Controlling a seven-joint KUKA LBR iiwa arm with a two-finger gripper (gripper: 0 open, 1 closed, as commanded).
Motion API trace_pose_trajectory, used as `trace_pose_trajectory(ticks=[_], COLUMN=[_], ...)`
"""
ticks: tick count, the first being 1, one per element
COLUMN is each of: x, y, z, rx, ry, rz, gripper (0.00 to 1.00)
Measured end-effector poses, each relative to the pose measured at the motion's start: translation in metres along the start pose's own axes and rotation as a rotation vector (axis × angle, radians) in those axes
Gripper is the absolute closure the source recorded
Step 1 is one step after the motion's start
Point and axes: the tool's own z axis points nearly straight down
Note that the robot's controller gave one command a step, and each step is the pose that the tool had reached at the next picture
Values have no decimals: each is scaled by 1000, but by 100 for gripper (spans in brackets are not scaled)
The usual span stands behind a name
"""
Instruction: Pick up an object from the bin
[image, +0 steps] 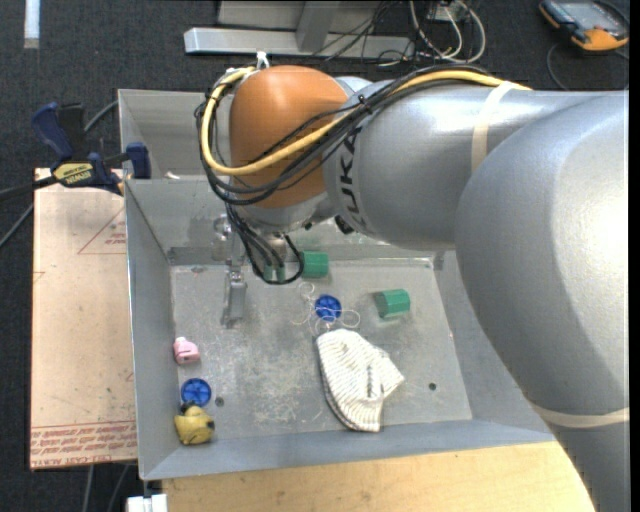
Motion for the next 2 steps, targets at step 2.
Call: trace_pose_trajectory(ticks=[2], x=[16], y=[-19], z=[25], rx=[-1], ry=[-2], rz=[-84], gripper=[0])
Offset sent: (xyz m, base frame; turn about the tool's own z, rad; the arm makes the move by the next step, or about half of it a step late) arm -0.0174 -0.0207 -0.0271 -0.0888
